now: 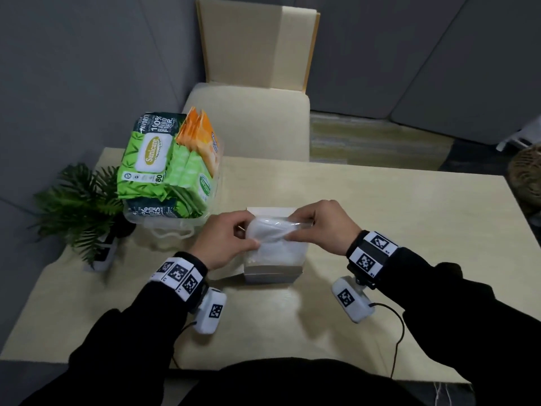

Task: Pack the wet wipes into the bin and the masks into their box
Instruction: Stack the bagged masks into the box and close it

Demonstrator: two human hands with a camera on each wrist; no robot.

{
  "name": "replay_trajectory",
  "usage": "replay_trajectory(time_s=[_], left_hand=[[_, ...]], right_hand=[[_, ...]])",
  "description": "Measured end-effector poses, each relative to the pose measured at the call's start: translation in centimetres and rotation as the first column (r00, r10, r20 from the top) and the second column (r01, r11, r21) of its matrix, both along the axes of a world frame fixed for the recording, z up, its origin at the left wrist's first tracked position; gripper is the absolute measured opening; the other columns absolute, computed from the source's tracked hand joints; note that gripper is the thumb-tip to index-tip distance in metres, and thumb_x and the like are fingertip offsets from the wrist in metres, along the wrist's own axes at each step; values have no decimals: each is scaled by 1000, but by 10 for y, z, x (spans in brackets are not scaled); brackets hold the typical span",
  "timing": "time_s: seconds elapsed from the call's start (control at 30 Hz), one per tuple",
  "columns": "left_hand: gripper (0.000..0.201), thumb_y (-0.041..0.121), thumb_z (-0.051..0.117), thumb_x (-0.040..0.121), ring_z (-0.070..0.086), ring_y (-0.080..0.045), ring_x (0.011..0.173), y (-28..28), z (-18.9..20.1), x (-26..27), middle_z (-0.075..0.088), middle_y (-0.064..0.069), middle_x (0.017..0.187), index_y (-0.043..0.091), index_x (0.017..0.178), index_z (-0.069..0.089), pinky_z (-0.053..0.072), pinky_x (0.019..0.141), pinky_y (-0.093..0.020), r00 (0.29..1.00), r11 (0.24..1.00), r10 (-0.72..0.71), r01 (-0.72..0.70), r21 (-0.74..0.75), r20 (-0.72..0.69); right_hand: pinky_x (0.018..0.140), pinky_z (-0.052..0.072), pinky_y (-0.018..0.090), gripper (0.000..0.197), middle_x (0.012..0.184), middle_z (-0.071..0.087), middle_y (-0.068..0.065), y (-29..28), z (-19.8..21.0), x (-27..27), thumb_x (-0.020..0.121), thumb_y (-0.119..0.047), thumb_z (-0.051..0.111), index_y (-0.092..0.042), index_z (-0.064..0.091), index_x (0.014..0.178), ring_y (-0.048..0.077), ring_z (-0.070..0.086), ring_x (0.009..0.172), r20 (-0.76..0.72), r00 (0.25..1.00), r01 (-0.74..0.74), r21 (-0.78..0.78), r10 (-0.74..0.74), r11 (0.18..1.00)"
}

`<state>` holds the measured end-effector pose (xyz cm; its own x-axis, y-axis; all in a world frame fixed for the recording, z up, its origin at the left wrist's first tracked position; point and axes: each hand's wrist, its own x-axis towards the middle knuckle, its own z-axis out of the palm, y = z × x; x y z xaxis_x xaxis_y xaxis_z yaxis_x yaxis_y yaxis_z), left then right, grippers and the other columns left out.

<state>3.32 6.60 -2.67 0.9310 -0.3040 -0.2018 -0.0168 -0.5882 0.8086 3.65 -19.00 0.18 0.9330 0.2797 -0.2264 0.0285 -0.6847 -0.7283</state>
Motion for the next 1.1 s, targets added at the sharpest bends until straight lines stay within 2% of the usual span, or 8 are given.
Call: replay_trajectory(time_s=[0.17, 0.37, 0.47, 0.57, 0.73, 0.9, 0.97, 1.1], left_hand=[[31, 22, 85, 65, 65, -15, 72, -6, -30, -3, 69, 7, 75, 29, 92, 70, 58, 71, -37, 995, 973, -100, 101, 207, -17], [39, 43, 84, 69, 61, -10, 87, -6, -22, 6, 65, 18, 90, 37, 106, 75, 52, 82, -32, 950, 902, -307, 269, 338, 63], [25, 42, 78, 79, 62, -11, 91, -12, -17, 9, 67, 15, 92, 37, 103, 76, 47, 76, -29, 916, 776, -401, 347, 526, -13], [18, 35, 71, 84, 62, -23, 96, -22, -25, 0, 68, 6, 101, 36, 102, 73, 36, 74, -30, 871, 623, -485, 403, 670, -73], [25, 42, 72, 83, 59, -20, 108, -21, -31, 1, 69, 7, 110, 34, 107, 71, 40, 90, -35, 840, 585, -542, 391, 711, -16], [84, 58, 82, 67, 47, -22, 125, -12, -36, -7, 51, 6, 137, 30, 142, 54, 40, 101, -40, 891, 709, -425, 218, 671, 159], [96, 59, 83, 66, 44, -24, 129, -13, -39, -8, 47, 4, 145, 25, 148, 46, 40, 103, -43, 899, 675, -407, 175, 716, 164], [79, 45, 84, 64, 48, -23, 120, -21, -41, -7, 54, 6, 134, 28, 135, 57, 39, 95, -41, 879, 630, -431, 132, 765, 204]], right_hand=[[69, 49, 21, 18, 81, 78, -8, 0, -31, -13, 73, -22, 90, -25, 83, 90, 3, 65, 70, -131, 991, -11, -64, 3, 998], [70, 50, 32, 18, 85, 78, -2, 8, -42, -18, 79, -21, 80, -22, 82, 98, 20, 67, 77, -166, 981, -128, -176, 99, 976], [67, 36, 26, 10, 66, 61, -6, 22, -47, -19, 82, -23, 75, -22, 79, 91, 21, 51, 71, -116, 964, -267, -362, 241, 893], [66, 39, 26, 4, 60, 54, -7, 31, -55, -17, 80, -23, 72, -27, 73, 80, 22, 47, 68, -221, 923, -381, -422, 314, 823], [82, 53, 30, 37, 97, 75, -8, 27, -40, 5, 82, -51, 77, -27, 76, 110, 14, 66, 86, -108, 972, -234, -374, 209, 898], [114, 39, 34, 68, 153, 50, 12, 28, -41, 23, 90, -20, 71, -9, 46, 152, 28, 49, 138, 7, 970, -225, -363, 244, 904], [114, 39, 41, 73, 158, 42, 14, 33, -49, 25, 89, -21, 70, -6, 39, 154, 31, 44, 142, 18, 953, -264, -439, 302, 859], [101, 42, 46, 59, 147, 51, 8, 40, -47, 32, 91, -31, 63, -14, 46, 145, 29, 47, 137, -11, 961, -232, -575, 277, 785]])
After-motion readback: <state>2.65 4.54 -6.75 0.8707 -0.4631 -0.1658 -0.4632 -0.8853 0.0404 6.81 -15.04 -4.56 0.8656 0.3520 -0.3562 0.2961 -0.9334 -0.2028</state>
